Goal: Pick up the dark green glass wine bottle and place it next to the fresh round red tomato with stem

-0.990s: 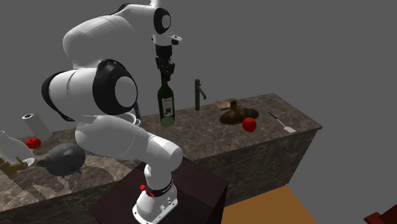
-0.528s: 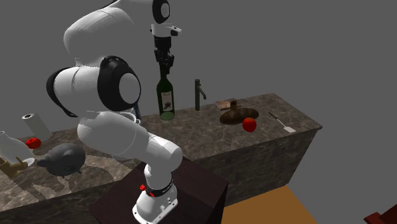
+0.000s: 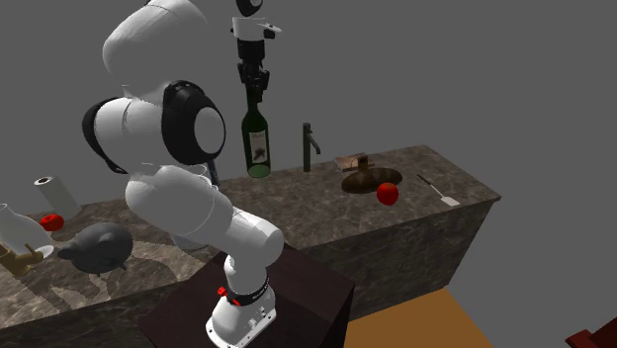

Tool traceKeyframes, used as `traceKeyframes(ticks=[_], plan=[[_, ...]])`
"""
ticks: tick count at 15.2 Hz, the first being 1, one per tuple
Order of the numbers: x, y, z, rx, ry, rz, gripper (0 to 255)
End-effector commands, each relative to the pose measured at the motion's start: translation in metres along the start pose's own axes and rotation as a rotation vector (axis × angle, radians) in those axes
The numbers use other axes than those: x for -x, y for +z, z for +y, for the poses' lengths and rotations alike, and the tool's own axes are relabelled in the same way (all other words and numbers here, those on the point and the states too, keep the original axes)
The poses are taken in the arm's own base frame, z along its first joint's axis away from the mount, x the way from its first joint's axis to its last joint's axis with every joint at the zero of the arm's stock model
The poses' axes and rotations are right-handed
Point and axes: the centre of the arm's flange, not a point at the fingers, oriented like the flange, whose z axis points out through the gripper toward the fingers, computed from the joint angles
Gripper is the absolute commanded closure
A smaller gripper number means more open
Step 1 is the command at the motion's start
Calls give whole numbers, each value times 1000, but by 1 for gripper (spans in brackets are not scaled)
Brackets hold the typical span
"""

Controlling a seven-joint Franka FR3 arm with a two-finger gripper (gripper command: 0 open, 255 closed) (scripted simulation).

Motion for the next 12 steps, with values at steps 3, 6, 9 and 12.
traceKeyframes(ticks=[3, 6, 9, 12], plan=[[0, -22, -1, 0, 0, 0, 255], [1, -38, -2, 0, 0, 0, 255], [1, -53, -3, 0, 0, 0, 255], [2, -69, -3, 0, 0, 0, 255]])
